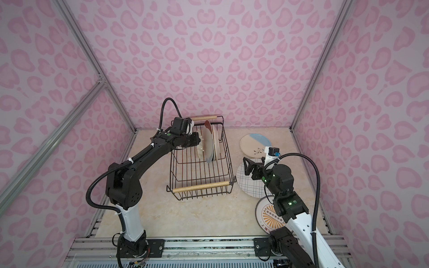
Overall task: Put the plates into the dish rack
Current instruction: 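Lower the bamboo tray into the rack slots beside the painted plate with left gripper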
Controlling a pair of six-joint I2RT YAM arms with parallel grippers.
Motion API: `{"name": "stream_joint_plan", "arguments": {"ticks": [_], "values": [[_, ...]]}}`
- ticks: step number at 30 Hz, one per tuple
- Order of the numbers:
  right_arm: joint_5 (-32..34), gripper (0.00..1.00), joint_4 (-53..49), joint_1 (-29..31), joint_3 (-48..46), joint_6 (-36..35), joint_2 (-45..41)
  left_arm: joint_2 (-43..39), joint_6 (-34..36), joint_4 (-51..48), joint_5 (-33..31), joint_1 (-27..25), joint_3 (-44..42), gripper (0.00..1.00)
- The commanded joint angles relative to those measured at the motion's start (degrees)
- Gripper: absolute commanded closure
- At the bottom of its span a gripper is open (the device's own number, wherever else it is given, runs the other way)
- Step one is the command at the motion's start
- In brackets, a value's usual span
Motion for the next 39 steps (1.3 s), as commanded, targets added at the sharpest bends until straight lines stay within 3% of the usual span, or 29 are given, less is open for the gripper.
{"name": "stream_joint_plan", "arguments": {"ticks": [1,18,30,39], "values": [[-0.6,0.02,1.4,0.0,-0.4,-0.1,-0.1,0.6,-0.5,2.5,-0.6,0.0,0.0,0.97],[-1.2,0.02,1.9,-0.1,-0.7,0.0,0.2,3.2,-3.7,2.3,-1.7,-0.1,-1.6,0.97],[-1.2,0.02,1.9,-0.2,-0.7,0.0,0.0,1.6,-5.1,2.4,-1.5,-1.1,-2.1,0.68],[-1.3,0.02,1.9,-0.1,-0.7,0.2,-0.2,1.2,-5.3,1.9,-1.1,-1.7,-1.1,0.65]]}}
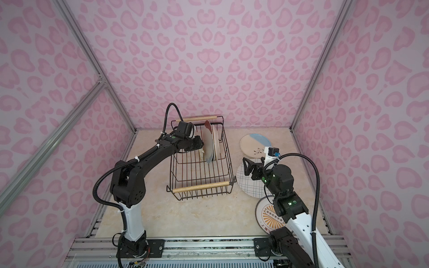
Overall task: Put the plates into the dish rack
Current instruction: 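Lower the bamboo tray into the rack slots beside the painted plate with left gripper, then open the left gripper and lift it off the tray while the right moves nearer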
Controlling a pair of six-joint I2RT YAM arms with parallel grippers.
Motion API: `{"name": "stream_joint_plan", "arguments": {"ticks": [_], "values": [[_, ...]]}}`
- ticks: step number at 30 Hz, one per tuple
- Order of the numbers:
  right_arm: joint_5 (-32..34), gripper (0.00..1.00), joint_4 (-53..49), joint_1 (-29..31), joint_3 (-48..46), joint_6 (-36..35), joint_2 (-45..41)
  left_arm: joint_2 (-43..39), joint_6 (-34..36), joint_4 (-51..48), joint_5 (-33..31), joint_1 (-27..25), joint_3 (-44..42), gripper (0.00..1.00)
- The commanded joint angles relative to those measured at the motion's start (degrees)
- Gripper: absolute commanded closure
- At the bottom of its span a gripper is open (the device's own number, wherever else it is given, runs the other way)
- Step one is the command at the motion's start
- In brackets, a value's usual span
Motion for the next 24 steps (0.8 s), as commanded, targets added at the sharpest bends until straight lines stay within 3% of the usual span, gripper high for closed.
{"name": "stream_joint_plan", "arguments": {"ticks": [1,9,24], "values": [[-0.4,0.02,1.2,0.0,-0.4,0.1,-0.2,-1.1,-0.4,0.1,0.3,-0.3,1.1,0.61],[-0.4,0.02,1.2,-0.1,-0.4,0.1,-0.3,-0.2,-0.3,-0.6,0.2,-0.7,2.6,0.55],[-0.7,0.02,1.2,-0.3,-0.5,0.2,-0.1,0.6,-1.3,-0.1,1.1,-1.4,3.1,0.55]]}}
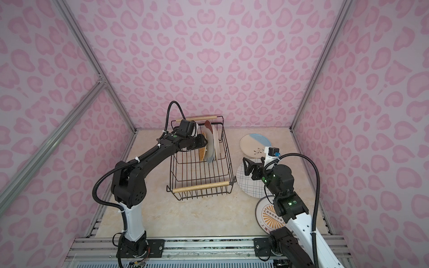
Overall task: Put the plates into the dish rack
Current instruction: 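Open the left gripper and lift it off the tray while the right moves nearer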
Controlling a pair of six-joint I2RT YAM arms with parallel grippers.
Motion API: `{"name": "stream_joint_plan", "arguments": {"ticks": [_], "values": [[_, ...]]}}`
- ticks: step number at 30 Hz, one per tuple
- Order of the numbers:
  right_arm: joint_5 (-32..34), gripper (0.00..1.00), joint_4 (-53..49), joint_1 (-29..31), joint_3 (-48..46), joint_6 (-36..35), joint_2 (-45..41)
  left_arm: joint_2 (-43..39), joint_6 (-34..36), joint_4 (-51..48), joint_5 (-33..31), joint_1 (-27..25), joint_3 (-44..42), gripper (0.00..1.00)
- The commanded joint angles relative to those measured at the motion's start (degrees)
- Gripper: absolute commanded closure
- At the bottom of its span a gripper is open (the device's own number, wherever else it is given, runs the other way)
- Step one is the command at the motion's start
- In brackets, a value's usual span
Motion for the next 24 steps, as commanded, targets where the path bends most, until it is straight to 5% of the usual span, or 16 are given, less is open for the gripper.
{"name": "stream_joint_plan", "arguments": {"ticks": [1,13,24], "values": [[-0.2,0.02,1.2,0.0,-0.5,0.2,0.0,0.4,-0.2,0.4,0.1,0.0,0.5,0.55],[-0.5,0.02,1.1,-0.1,-0.5,0.5,0.0,-8.3,-0.6,-1.1,-0.1,1.1,-1.5,0.54],[-6.0,0.02,-3.6,-7.7,0.0,6.1,2.4,-29.8,1.9,-1.8,5.0,6.0,-12.9,0.47]]}}
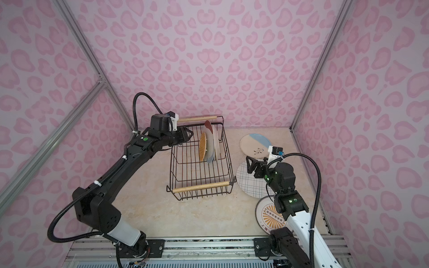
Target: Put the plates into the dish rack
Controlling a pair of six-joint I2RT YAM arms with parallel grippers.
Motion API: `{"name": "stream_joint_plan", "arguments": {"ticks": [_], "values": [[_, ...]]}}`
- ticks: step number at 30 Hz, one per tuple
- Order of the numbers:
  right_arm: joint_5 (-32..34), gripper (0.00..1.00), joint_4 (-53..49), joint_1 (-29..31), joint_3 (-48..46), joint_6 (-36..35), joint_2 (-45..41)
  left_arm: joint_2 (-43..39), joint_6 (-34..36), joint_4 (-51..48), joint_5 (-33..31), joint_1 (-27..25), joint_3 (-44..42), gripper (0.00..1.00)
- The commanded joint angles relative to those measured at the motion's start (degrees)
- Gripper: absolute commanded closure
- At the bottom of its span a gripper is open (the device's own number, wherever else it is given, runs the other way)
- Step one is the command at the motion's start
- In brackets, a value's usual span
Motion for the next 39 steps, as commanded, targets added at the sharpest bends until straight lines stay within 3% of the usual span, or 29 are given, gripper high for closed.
{"name": "stream_joint_plan", "arguments": {"ticks": [1,8,15,20,25,33,39], "values": [[-3.2,0.03,-4.1,-2.7,-0.1,3.2,0.8,-6.8,2.5,-0.4,2.5,1.3,-4.0,0.46],[-5.5,0.02,-15.4,-11.3,-1.9,8.8,-0.3,-21.6,5.3,-1.4,6.3,3.6,-15.8,0.27],[-5.4,0.02,-26.2,-22.8,-6.9,13.0,-3.7,-30.4,9.1,-3.0,5.6,4.0,-25.2,0.18],[0.7,0.02,-34.4,-31.0,-6.3,16.6,-3.2,-31.3,9.9,-1.6,6.8,4.0,-29.2,0.17],[12.8,0.02,-44.1,-35.7,-3.4,18.5,-1.9,-29.9,9.1,-1.6,10.5,4.6,-29.6,0.17],[10.4,0.02,-47.1,-46.0,-9.6,19.2,-5.8,-30.9,8.6,-1.0,10.9,4.6,-30.4,0.17],[11.5,0.02,-48.6,-48.4,-9.8,19.5,-6.0,-30.8,8.4,-0.9,11.4,4.6,-30.4,0.17]]}}
